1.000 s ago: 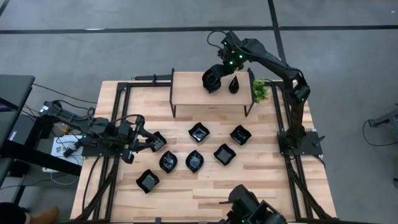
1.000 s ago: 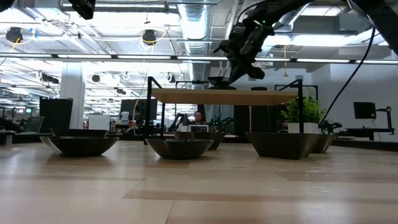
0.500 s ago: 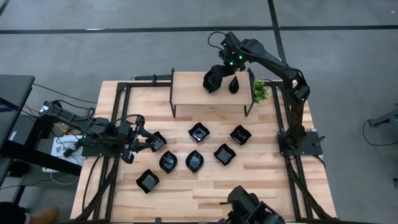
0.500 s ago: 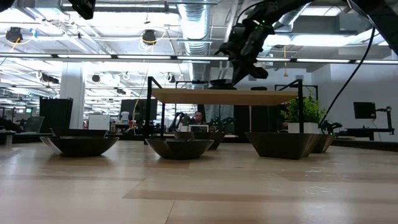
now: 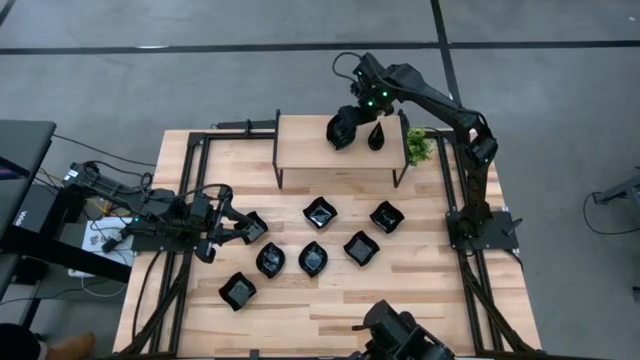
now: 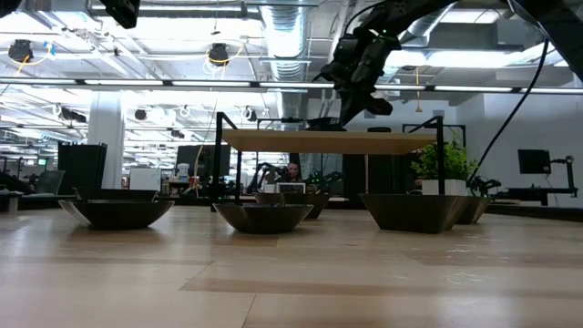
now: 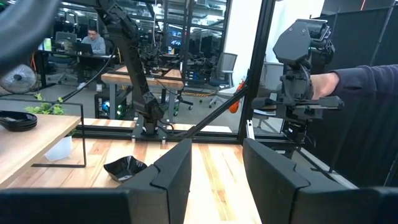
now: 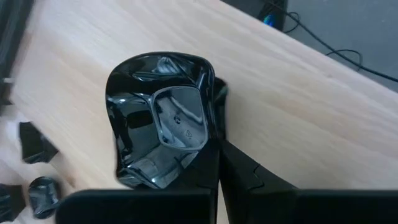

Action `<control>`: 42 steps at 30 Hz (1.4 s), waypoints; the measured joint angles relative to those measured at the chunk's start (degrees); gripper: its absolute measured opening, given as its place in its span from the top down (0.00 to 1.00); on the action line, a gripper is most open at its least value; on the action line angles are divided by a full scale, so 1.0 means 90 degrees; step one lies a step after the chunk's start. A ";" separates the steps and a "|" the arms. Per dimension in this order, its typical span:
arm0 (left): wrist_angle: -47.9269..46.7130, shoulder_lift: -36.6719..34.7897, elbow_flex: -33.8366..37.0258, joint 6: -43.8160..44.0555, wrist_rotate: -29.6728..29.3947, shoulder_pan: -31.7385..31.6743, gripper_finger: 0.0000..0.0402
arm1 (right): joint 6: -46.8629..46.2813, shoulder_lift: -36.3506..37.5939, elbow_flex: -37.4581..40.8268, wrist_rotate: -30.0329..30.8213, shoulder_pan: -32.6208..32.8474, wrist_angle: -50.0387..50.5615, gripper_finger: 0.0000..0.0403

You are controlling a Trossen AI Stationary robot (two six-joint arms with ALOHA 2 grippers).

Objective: Pick & Place Mini shaped plates
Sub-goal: Stack the leaf-shaped plate on top of the other leaf-shaped plates on the shelf

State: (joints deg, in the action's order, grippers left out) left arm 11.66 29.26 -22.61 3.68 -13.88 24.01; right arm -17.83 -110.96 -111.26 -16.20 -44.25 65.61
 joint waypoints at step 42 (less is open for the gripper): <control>0.0046 -0.0001 -0.0002 0.0002 0.0001 0.0000 0.64 | -0.0024 -0.0204 0.0007 -0.0045 0.0036 0.0091 0.99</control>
State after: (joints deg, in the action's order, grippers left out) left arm 12.08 29.26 -22.63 3.70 -13.87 24.01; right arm -18.04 -112.79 -111.20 -16.60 -43.92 66.43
